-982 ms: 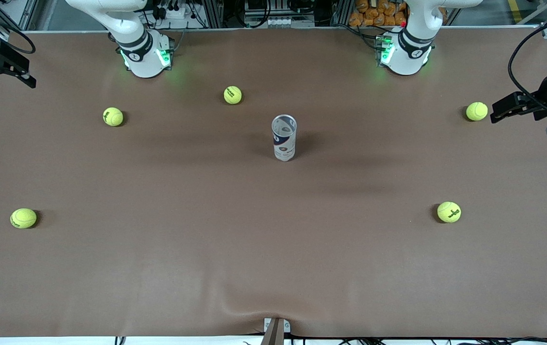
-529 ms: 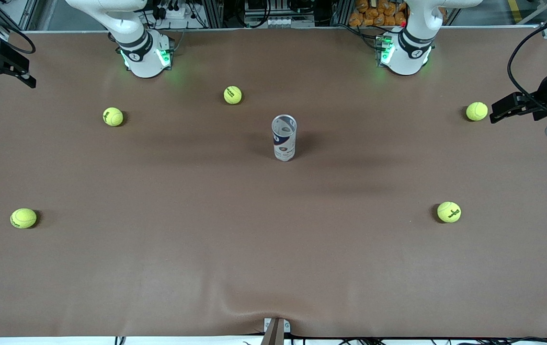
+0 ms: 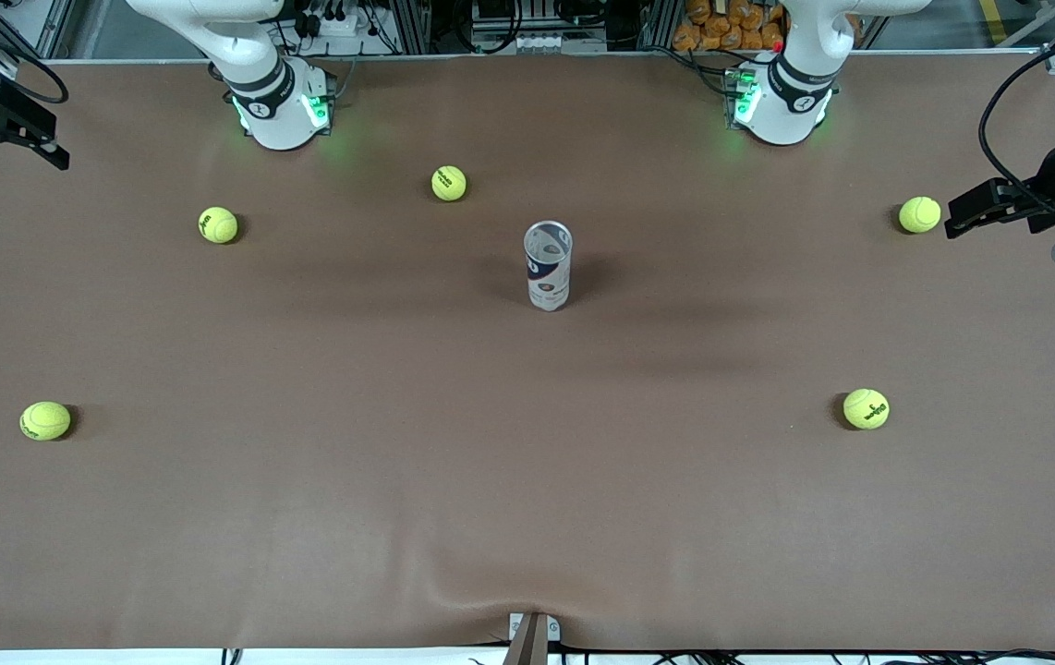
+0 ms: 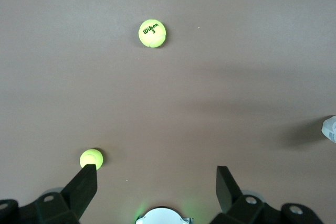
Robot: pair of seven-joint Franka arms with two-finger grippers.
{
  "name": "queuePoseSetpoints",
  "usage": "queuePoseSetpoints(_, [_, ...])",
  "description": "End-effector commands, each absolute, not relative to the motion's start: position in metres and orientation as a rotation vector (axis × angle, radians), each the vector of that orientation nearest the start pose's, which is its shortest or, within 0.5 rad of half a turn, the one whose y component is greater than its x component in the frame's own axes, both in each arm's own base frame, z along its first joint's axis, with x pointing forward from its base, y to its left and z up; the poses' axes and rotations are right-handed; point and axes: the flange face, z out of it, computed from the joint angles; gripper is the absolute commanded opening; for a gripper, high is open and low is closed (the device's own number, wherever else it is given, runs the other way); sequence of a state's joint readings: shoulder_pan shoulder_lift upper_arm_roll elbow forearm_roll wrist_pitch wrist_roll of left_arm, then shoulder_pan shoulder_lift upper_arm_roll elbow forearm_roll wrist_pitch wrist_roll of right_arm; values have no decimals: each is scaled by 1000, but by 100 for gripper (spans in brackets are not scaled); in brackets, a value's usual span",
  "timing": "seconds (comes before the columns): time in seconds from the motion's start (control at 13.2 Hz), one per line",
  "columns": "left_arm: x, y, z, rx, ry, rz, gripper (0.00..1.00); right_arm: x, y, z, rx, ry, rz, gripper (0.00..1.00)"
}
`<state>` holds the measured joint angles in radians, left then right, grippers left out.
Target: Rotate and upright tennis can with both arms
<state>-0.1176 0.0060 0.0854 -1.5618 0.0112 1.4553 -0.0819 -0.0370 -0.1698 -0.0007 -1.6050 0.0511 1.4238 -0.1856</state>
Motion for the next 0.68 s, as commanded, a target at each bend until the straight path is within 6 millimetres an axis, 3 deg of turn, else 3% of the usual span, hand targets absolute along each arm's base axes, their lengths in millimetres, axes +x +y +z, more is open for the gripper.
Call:
queuePoseSetpoints(0.0, [543, -15, 616, -3134, -77, 164, 100, 479, -17, 690, -3068, -239, -3, 100])
queuePoseSetpoints(0.6, [545, -14, 616, -3137, -69, 149, 100, 478, -17, 690, -3068, -239, 2, 100])
